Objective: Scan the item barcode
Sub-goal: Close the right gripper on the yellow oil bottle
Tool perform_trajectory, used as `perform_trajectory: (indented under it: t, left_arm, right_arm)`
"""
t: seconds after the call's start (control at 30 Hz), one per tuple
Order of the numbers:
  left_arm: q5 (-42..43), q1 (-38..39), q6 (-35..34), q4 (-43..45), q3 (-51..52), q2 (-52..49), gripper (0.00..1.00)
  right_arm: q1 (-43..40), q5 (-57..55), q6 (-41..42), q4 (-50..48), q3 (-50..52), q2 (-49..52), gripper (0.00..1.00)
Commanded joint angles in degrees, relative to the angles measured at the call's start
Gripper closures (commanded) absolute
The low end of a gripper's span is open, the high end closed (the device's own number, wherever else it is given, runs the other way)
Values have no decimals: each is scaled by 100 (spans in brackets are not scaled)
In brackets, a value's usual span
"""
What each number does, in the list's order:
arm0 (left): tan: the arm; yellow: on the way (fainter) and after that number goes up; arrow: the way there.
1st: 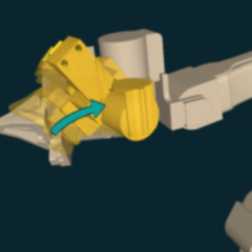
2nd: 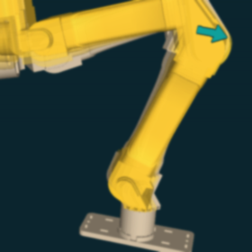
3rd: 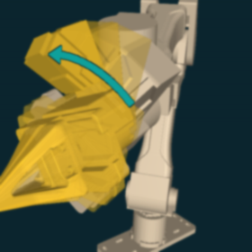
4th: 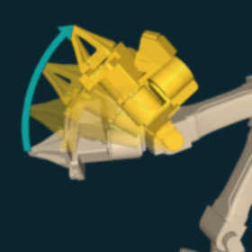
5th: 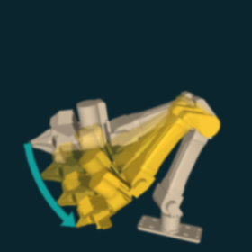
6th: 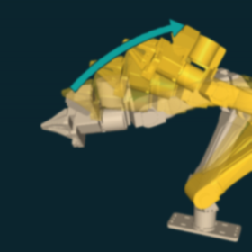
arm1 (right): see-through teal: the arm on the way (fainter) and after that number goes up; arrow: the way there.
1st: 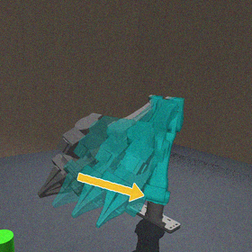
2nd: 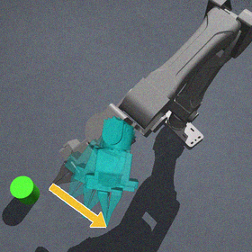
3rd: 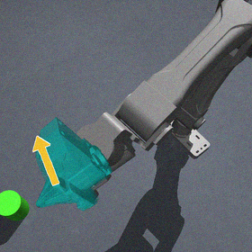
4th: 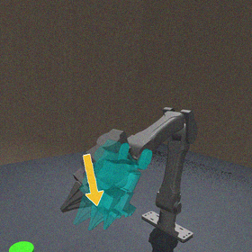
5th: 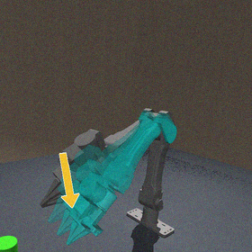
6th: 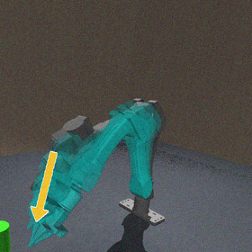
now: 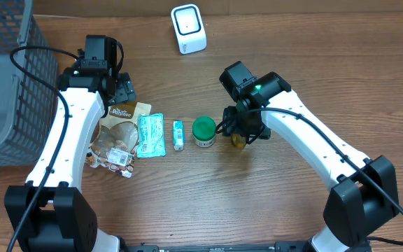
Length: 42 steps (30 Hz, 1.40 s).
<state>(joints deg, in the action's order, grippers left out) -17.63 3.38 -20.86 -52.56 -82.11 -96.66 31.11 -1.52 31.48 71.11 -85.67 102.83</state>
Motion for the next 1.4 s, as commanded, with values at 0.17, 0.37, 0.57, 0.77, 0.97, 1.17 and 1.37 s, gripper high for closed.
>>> perform_trajectory:
  t: [0.17, 0.37, 0.57, 0.77, 0.97, 1.17, 1.37]
  left_arm:
    - [-76, 39, 7, 9, -20, -57, 0]
    - [-79, 39, 7, 9, -20, -57, 1]
    - [-79, 39, 7, 9, -20, -57, 0]
    - [-76, 39, 7, 9, -20, -57, 0]
    - [-76, 39, 7, 9, -20, -57, 1]
    - [-76, 39, 7, 11, -22, -57, 0]
    - [-79, 39, 7, 9, -20, -57, 0]
  right_arm:
    - [17, -55, 7, -26, 24, -2, 34]
    - [44, -63, 2, -181, 317, -2, 33]
    - [37, -356, 4, -229, 345, -7, 36]
    - [33, -348, 4, -243, 343, -4, 43]
    - [33, -173, 2, -411, 343, -7, 53]
    - [31, 330, -264, -479, 177, -7, 64]
    - [-57, 621, -345, -70, -297, -133, 78]
